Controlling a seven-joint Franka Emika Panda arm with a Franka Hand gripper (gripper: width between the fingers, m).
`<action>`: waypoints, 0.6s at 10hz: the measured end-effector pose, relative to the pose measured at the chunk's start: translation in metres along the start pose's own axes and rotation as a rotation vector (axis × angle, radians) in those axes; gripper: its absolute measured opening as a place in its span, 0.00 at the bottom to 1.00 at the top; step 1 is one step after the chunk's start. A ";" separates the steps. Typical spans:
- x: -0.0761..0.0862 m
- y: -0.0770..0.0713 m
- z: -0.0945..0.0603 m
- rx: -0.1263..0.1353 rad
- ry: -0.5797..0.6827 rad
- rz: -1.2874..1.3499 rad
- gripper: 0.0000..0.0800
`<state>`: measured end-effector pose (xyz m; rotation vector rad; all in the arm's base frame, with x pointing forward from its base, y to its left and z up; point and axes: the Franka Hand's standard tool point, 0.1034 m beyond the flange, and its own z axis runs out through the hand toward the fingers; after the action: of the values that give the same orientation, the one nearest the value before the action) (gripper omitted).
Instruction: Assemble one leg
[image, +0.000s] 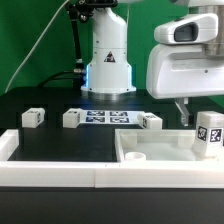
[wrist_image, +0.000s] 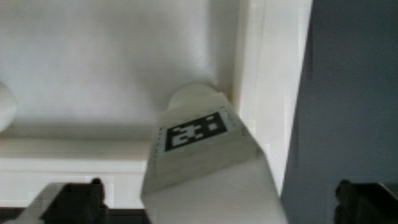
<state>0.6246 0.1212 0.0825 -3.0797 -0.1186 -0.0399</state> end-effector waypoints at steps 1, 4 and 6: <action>0.000 0.000 0.000 0.001 -0.001 -0.043 0.81; 0.000 0.001 0.000 -0.001 0.000 -0.041 0.51; 0.000 0.002 0.000 0.000 -0.001 -0.033 0.36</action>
Offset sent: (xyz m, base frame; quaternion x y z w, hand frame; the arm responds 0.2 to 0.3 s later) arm 0.0000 0.0000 0.0000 0.0000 0.0000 0.0000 1.0000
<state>0.6247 0.1195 0.0820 -3.0782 -0.1694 -0.0403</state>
